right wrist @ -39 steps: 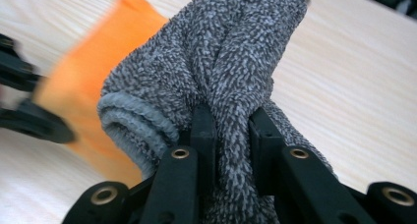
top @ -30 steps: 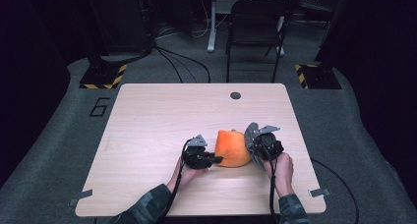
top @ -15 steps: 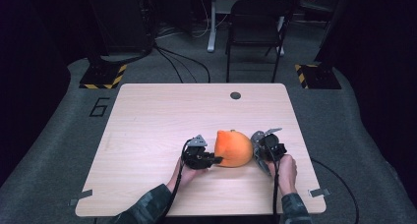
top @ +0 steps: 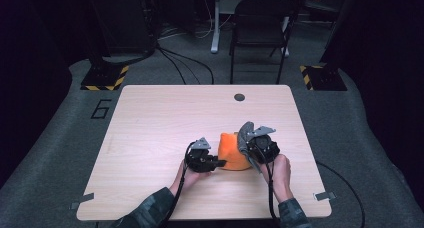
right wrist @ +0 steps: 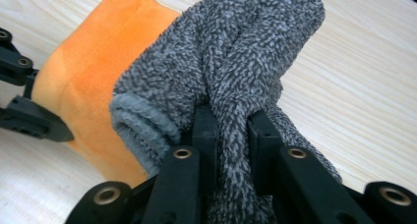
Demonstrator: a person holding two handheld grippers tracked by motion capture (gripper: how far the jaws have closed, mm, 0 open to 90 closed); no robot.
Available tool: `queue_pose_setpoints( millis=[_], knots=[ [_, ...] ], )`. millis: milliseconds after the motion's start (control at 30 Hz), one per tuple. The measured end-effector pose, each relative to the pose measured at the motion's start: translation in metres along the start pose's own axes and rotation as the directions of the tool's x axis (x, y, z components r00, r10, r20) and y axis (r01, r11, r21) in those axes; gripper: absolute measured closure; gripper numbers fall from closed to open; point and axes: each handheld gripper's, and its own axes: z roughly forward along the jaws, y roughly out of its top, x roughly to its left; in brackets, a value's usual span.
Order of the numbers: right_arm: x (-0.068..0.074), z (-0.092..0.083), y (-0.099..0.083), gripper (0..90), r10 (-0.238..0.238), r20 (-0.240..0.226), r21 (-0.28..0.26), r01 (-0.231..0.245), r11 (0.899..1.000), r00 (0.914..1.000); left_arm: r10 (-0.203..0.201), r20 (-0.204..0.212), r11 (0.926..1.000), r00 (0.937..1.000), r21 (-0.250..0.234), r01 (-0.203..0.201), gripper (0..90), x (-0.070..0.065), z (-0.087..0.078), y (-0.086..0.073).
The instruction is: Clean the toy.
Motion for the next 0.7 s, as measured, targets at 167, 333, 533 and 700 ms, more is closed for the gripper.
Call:
queue_pose_setpoints(
  millis=[167, 333, 533, 700],
  knots=[
    [-0.0029, 0.0028, -0.0022, 78.1, -0.006, 0.006, -0.001, 0.006, 1.000, 1.0000, 0.051, -0.022, 0.9987, 0.9985, 0.003, -0.051, 57.9, -0.0008, -0.0008, 0.0016],
    [-0.0057, 0.0055, -0.0034, 78.2, 0.001, 0.004, 0.001, -0.001, 1.000, 1.0000, 0.170, -0.062, 0.9852, 0.9836, 0.038, -0.167, 38.1, -0.0015, -0.0026, -0.0013],
    [-0.0054, 0.0076, -0.0021, 78.1, -0.001, 0.008, 0.000, 0.001, 1.000, 1.0000, 0.295, -0.150, 0.9551, 0.9438, 0.077, -0.286, 22.0, -0.0022, 0.0012, -0.0045],
    [-0.0068, 0.0079, -0.0015, 78.1, 0.002, -0.002, 0.013, -0.002, 1.000, 1.0000, 0.354, -0.189, 0.9347, 0.9162, 0.108, -0.338, 19.6, -0.0011, 0.0058, -0.0062]
  ],
)
